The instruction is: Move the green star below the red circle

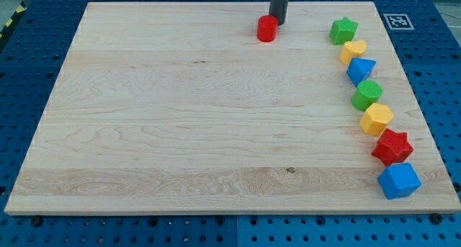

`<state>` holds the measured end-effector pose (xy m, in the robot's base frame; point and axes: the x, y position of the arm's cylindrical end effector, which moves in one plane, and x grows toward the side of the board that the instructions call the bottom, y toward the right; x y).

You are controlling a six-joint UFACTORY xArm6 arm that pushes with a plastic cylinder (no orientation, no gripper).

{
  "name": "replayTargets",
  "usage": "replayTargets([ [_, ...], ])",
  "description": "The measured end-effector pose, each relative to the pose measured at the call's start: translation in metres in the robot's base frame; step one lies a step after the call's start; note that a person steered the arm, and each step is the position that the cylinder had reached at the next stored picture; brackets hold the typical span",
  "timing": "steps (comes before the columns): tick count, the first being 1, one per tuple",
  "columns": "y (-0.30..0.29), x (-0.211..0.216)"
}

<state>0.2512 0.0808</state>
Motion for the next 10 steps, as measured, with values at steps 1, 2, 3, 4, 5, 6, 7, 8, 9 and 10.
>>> replayTargets([
  [1,0.019,-0.011],
  [2,0.067,-0.011],
  [3,0.123,-0.014],
  [4,0.167,-0.008],
  [5,0.176,0.013],
  [6,0.147,0.043],
  [7,0.1,0.054],
  [8,0.064,0.054],
  [9,0.039,0.054],
  [10,0.018,0.052],
])
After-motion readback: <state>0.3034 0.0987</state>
